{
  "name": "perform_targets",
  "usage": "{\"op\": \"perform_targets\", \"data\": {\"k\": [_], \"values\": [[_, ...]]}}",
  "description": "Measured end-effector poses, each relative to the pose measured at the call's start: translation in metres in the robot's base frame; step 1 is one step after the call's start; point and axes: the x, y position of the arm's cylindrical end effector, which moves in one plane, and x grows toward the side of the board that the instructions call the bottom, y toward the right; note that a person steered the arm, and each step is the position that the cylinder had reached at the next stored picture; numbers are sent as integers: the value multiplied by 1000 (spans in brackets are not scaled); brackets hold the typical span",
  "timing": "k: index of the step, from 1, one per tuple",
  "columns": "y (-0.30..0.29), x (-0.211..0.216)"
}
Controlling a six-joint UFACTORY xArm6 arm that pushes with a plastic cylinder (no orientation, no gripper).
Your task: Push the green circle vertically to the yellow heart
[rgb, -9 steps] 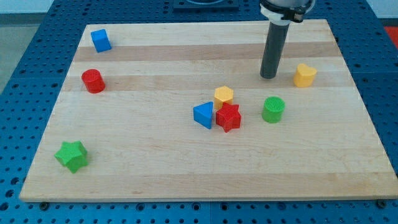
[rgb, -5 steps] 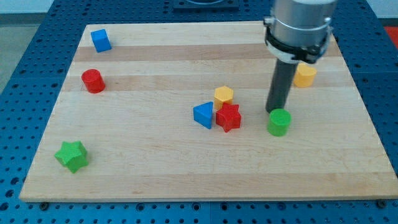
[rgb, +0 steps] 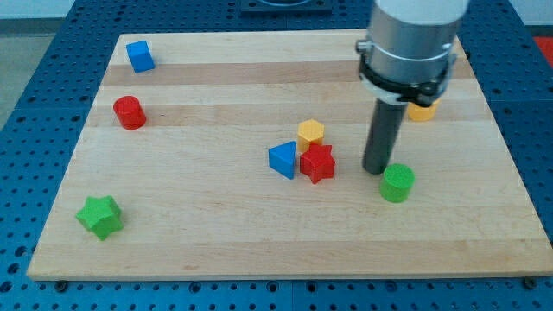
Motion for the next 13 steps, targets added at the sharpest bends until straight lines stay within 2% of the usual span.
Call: {"op": "perform_targets", "data": {"k": [2,3,5,6,7,10,11,12,13], "values": [[47,2],[50,2],[-4,-25],[-10,35],[-4,49],[16,53],[16,23],[46,1],[48,4]]}}
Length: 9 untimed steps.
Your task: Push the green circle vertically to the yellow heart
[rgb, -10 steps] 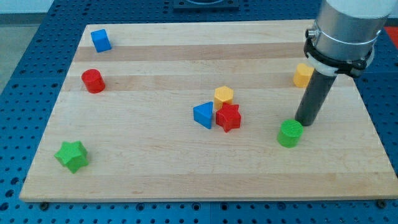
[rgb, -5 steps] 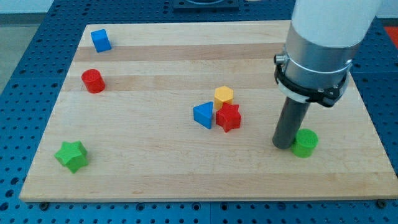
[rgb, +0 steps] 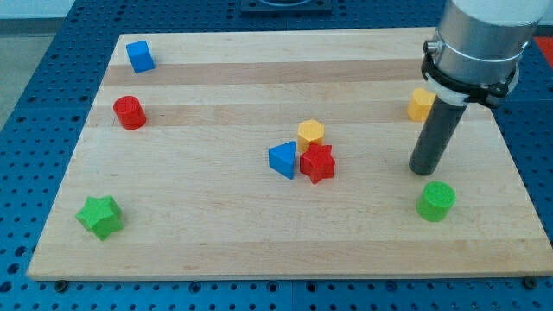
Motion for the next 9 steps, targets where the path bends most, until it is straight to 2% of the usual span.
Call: {"op": "perform_targets", "data": {"k": [3,4,5,7,9], "values": [[-2,64],[-2,65],[-2,47],[-51,39],[-68,31]]}}
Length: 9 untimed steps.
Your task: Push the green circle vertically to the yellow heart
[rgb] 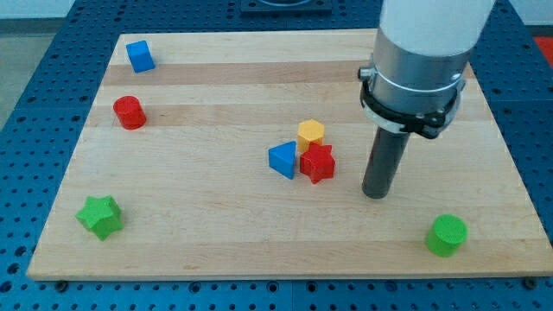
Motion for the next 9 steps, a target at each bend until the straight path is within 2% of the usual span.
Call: {"op": "perform_targets", "data": {"k": [1,4,8,9], "values": [[-14,-7],[-18,-65],[-20,-91],[-20,-81]]}}
